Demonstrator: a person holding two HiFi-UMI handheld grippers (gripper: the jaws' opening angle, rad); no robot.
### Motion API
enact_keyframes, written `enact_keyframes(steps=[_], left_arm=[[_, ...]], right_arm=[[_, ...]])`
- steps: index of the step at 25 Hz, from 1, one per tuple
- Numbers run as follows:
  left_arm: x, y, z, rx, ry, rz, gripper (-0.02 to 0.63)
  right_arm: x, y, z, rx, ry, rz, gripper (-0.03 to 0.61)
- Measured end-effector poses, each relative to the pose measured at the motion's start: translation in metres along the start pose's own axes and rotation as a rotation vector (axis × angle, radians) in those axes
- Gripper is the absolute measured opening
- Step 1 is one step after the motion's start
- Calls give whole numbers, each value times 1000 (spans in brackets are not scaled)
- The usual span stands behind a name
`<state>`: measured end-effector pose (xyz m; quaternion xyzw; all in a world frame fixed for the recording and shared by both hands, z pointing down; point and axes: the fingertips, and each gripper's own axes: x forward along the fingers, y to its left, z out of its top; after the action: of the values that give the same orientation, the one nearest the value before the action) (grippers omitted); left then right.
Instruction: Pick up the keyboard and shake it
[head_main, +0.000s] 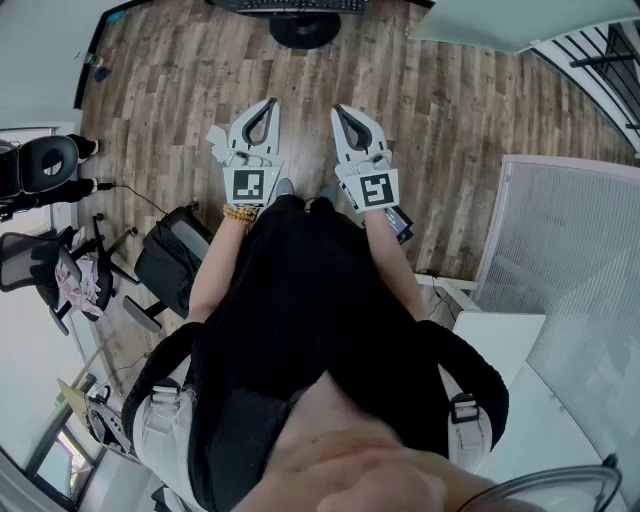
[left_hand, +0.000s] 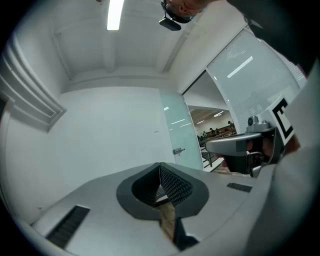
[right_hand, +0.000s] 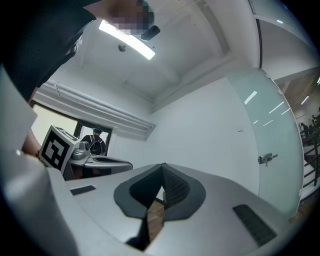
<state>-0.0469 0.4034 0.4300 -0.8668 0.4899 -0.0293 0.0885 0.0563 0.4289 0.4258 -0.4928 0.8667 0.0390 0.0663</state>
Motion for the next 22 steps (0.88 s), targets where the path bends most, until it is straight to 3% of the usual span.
enact_keyframes(steps=[8,22], left_arm=[[8,-16,-2,9,24,-4,12],[35,7,-32,-15,55,-1,12]], right_arm=[[-8,-24,-8,0,21,-45,31],[31,-48,-35,-15,88,16,32]])
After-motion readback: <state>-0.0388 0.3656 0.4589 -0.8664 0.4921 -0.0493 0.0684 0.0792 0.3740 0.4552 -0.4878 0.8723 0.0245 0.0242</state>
